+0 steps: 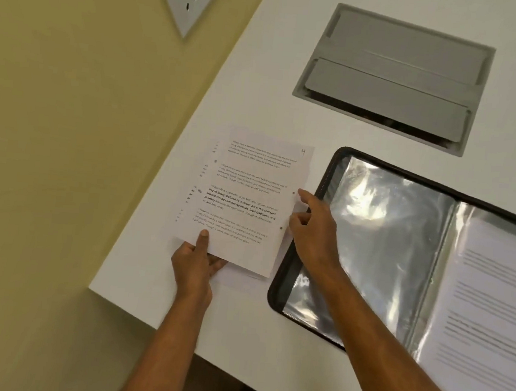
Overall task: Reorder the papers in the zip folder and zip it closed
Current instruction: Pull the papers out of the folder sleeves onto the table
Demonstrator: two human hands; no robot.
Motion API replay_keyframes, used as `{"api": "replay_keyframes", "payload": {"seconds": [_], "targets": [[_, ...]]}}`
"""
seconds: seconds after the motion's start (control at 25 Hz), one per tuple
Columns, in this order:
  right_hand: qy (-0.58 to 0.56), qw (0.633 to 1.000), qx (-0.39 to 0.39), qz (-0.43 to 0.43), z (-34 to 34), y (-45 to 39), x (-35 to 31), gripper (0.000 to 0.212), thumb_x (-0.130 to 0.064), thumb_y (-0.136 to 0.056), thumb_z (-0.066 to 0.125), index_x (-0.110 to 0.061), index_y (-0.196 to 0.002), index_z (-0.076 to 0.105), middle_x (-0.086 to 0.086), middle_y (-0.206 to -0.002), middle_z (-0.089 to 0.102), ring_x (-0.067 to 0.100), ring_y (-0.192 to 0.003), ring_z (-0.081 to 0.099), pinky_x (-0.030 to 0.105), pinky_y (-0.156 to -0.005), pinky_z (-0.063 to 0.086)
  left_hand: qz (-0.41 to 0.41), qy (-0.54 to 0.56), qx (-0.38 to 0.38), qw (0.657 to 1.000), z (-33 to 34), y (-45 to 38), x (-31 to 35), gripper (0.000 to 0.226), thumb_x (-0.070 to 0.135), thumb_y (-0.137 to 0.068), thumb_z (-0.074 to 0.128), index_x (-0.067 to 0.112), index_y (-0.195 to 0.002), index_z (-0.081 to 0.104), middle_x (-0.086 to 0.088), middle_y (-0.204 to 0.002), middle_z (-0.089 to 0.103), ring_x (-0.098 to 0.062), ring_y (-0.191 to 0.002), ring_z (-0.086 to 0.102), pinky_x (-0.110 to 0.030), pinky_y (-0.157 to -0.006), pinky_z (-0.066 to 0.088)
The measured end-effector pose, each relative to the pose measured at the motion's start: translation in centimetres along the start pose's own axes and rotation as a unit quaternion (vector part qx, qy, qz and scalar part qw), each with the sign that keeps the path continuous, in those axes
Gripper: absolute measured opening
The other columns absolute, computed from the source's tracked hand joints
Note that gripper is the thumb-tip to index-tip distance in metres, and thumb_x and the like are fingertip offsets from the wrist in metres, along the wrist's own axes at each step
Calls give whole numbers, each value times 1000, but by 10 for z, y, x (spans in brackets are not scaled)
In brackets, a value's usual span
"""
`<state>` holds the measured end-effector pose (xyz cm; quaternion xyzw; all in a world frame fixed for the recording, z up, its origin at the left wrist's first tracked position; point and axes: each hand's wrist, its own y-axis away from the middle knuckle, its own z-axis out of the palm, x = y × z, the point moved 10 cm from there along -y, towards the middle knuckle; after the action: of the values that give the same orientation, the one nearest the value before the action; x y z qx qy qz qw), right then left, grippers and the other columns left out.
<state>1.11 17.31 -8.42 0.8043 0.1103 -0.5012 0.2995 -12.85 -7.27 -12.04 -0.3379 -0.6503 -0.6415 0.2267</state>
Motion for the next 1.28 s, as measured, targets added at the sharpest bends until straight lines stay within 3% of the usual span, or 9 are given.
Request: {"api": "replay_keyframes", "payload": {"seconds": [0.2, 0.36, 0.56, 0.68, 0.76, 0.92, 1.08, 1.16, 1.28], "targets": [[8, 992, 113, -54, -65, 30, 0, 32, -12, -102, 60, -21, -133, 61, -9, -132, 52, -10, -106, 58, 10, -85, 53, 96, -208, 103, 968, -25, 23, 17, 45, 38, -96, 67, 19, -125, 38, -8, -125, 56, -28, -104, 62, -39, -86, 57], [42, 964, 262, -13, -153, 90, 60, 43, -18, -99, 64, -19, -141, 53, -6, -145, 44, 11, -130, 49, 28, -105, 49, 240, -313, -36, 918, 48, 95, 10, 32, 24, -99, 64, 25, -126, 47, 4, -115, 53, -11, -104, 54, -25, -90, 50], [176, 905, 364, 133, -236, 180, 160, 80, -38, -98, 65, -14, -162, 22, 7, -168, 21, 27, -154, 18, 50, -125, 22, 452, -464, -349, 677, 204, 196, -74, 28, 25, -97, 62, 22, -125, 64, 7, -132, 55, -11, -123, 51, -27, -106, 42], [180, 877, 380, 234, -266, 224, 204, 100, -58, -96, 60, -12, -165, 3, 9, -173, 3, 25, -159, 2, 47, -128, 10, 531, -528, -386, 539, 255, 224, -123, 45, 29, -97, 62, 17, -140, 57, -8, -155, 44, -27, -143, 40, -48, -116, 34], [200, 856, 375, 293, -274, 240, 221, 110, -70, -93, 53, -7, -164, -3, 14, -172, -4, 28, -159, -5, 47, -129, 3, 539, -563, -381, 498, 266, 221, -143, 57, 37, -98, 59, 18, -150, 46, -8, -164, 31, -30, -151, 27, -53, -122, 22], [256, 846, 350, 310, -271, 240, 229, 99, -72, -98, 39, -10, -165, -2, 15, -172, -11, 30, -159, -12, 50, -129, -2, 559, -573, -350, 488, 264, 217, -153, 59, 43, -102, 50, 21, -156, 38, -2, -169, 21, -24, -157, 13, -49, -127, 6], [277, 878, 356, 160, -261, 218, 195, 62, -43, -106, 40, -25, -163, 25, 12, -173, 2, 31, -160, -5, 63, -126, 8, 552, -564, -357, 500, 267, 218, -151, 57, 43, -103, 46, 21, -155, 40, -1, -168, 25, -22, -156, 15, -49, -127, 8], [241, 899, 354, 88, -248, 208, 170, 58, -33, -105, 42, -29, -162, 29, 10, -173, 9, 30, -160, 4, 68, -122, 22, 519, -528, -387, 550, 268, 220, -140, 54, 45, -104, 43, 20, -153, 43, 1, -163, 35, -18, -153, 26, -49, -125, 19], [242, 924, 296, -13, -209, 187, 120, 57, -19, -108, 48, -25, -162, 31, 12, -172, 12, 30, -159, 13, 64, -120, 30, 356, -438, -402, 721, 272, 211, -101, 59, 61, -103, 33, 26, -147, 51, 18, -141, 57, 7, -129, 50, -38, -114, 41]]}}
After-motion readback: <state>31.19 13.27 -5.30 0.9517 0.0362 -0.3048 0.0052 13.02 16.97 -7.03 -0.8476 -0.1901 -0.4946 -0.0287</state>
